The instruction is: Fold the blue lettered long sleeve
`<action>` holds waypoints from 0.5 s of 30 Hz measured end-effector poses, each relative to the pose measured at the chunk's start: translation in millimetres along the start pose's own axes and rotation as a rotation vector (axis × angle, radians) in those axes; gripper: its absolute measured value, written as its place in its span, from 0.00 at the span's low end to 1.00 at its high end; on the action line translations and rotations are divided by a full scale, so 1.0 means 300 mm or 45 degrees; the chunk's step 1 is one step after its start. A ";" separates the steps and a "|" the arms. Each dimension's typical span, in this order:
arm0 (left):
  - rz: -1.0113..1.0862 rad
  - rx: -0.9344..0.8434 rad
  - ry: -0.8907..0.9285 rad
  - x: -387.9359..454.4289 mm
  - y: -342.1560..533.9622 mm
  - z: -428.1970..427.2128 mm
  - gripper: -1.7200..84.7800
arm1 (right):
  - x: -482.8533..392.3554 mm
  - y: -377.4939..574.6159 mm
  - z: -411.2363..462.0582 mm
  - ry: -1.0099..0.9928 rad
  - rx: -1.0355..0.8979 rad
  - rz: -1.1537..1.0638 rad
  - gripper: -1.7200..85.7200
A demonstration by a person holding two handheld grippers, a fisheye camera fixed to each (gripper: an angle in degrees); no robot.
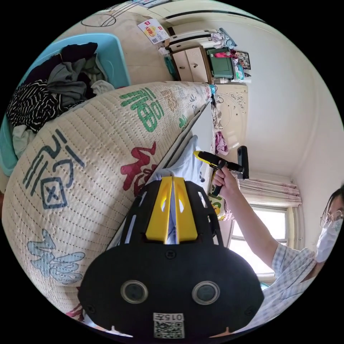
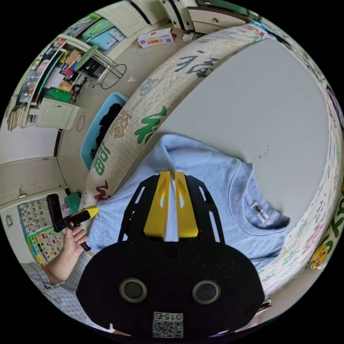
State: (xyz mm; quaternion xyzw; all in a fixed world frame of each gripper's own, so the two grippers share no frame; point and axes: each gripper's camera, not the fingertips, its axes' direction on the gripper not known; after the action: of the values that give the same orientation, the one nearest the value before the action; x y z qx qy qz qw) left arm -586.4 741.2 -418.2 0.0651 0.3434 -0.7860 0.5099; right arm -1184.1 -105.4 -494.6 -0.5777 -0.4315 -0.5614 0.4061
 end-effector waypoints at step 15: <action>0.514 -0.128 -0.578 0.098 -0.075 0.235 0.10 | 0.525 0.566 -0.122 -0.011 0.278 0.161 0.11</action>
State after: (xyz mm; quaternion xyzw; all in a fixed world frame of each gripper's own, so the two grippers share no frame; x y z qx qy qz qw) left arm -601.8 681.8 -367.8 -0.0706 0.2393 -0.6452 0.7221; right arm -1033.3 -184.1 -333.3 -0.5586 -0.4545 -0.4816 0.4995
